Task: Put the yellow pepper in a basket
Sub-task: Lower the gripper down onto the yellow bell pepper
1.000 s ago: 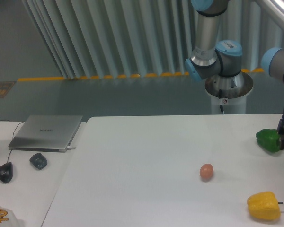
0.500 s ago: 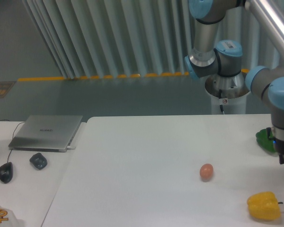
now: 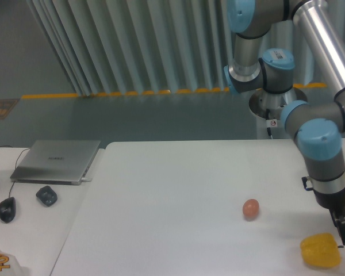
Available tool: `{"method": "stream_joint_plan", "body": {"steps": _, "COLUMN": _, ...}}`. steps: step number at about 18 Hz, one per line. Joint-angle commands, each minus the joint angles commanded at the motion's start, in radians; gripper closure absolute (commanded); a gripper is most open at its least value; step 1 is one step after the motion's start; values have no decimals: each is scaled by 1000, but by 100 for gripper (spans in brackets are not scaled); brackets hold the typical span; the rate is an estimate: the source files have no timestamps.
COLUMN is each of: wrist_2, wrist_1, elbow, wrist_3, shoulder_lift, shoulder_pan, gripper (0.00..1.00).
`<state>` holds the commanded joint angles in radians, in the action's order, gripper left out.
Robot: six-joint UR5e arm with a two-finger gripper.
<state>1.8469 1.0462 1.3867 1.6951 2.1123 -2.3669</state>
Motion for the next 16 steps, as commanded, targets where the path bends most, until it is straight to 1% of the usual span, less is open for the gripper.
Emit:
{"method": "stream_joint_plan", "body": {"steps": 2, "wrist_2": 0, "wrist_1": -18, "elbow": -3, "wrist_3": -2, "shoulder_lift": 9, "shoulder_pan": 3, "gripper": 0}}
{"method": "stream_joint_plan", "body": {"steps": 6, "wrist_2": 0, "wrist_1": -23, "elbow": -5, "wrist_3": -15, "shoulder_lift": 18, "shoulder_pan": 8, "gripper": 0}}
{"method": "stream_joint_plan", "body": {"steps": 12, "wrist_2": 3, "wrist_1": -48, "elbow": -5, "wrist_3": -41, "shoulder_lift": 43, "shoulder_pan": 26, "gripper": 0}}
{"method": "stream_joint_plan", "body": {"steps": 16, "wrist_2": 3, "wrist_1": -51, "elbow": -5, "wrist_3": -60, "shoulder_lift": 57, "shoulder_pan": 29, "gripper": 0}}
